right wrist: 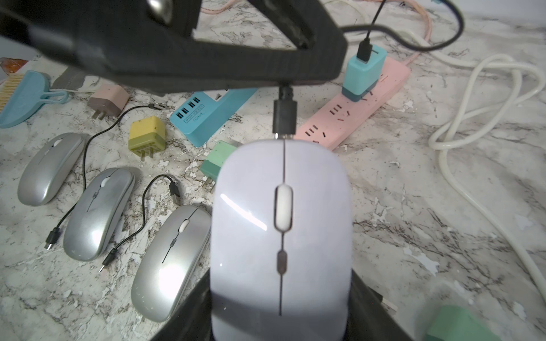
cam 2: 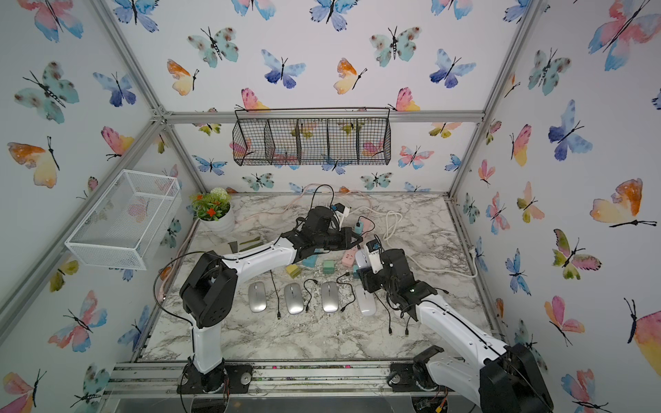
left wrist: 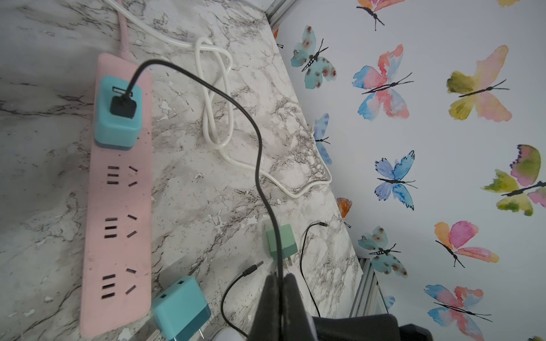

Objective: Unplug the wireless mouse
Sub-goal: Remove the power cord from the mouse, then place the mouse at the center of the board.

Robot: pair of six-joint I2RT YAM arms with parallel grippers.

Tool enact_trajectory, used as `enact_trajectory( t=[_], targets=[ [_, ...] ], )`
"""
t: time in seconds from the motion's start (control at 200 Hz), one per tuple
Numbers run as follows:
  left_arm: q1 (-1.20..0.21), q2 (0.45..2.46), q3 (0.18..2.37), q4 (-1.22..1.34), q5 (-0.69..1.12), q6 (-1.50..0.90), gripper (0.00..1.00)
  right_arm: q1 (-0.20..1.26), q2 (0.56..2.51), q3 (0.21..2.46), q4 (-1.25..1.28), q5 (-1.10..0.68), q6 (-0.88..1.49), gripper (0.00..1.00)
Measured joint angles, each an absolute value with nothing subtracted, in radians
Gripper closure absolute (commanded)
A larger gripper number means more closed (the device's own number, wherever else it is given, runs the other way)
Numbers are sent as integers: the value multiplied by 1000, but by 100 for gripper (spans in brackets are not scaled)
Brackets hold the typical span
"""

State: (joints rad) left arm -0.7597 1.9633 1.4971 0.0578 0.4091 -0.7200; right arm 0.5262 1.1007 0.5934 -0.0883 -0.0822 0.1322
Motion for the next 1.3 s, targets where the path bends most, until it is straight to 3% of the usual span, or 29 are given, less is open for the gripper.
enact_trajectory(
  t=[0.466,0.761,1.056,1.301],
  targets=[
    [-689,1980,1586,53,469,-717,100,543,1107,580,-239,-73,272,99],
    [-698,1967,1486,43,496,-672,100,534,1116,669,-344,159,419,99],
    [-698,1919,1433,41,501,-653,100,253,1324,849,-368,169,397,99],
    [-688,1892,1403,49,503,-654,100,178,1499,937,-383,19,346,99]
  ],
)
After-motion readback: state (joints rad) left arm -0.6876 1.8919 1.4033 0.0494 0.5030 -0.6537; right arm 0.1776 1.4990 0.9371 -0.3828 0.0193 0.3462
